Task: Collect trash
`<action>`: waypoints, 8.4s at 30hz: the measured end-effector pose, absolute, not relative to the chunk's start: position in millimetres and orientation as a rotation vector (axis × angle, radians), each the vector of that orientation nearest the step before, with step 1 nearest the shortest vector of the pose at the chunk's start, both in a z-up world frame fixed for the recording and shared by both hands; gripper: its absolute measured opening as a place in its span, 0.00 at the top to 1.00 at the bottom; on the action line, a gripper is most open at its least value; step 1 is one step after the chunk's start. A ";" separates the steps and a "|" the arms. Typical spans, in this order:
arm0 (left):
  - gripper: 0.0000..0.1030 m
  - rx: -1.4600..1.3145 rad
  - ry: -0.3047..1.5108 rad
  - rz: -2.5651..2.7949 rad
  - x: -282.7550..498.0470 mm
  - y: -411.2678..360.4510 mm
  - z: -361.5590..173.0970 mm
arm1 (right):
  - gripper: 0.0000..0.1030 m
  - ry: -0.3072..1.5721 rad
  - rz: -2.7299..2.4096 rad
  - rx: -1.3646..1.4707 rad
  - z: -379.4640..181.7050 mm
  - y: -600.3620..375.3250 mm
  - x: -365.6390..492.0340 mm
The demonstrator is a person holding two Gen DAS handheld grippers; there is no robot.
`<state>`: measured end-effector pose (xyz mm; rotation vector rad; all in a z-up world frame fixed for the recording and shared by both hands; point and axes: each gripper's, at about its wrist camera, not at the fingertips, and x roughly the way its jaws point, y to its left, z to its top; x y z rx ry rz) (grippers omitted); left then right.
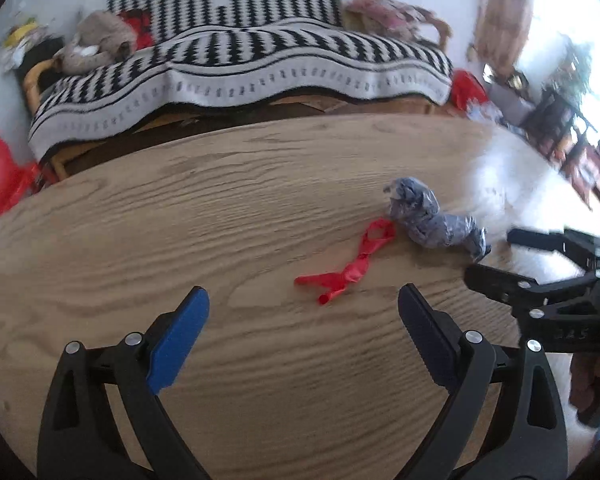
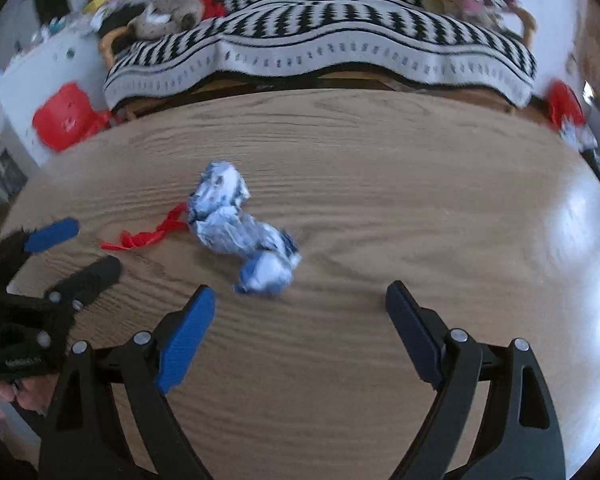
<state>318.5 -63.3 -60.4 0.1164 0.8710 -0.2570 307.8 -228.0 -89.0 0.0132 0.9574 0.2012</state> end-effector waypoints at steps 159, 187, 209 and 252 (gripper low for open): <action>0.09 0.027 0.767 0.030 131.8 53.4 31.7 | 0.08 0.794 0.161 0.134 -4.4 -233.5 121.2; 0.08 0.037 0.752 0.025 125.5 42.4 35.0 | 0.08 0.813 0.171 0.094 -11.6 -224.4 113.1; 0.08 0.015 0.766 0.018 124.4 42.9 32.1 | 0.08 0.814 0.178 0.093 -9.2 -223.2 110.3; 0.06 0.000 0.779 -0.004 121.3 42.6 23.3 | 0.08 0.815 0.177 0.094 -8.8 -222.6 110.4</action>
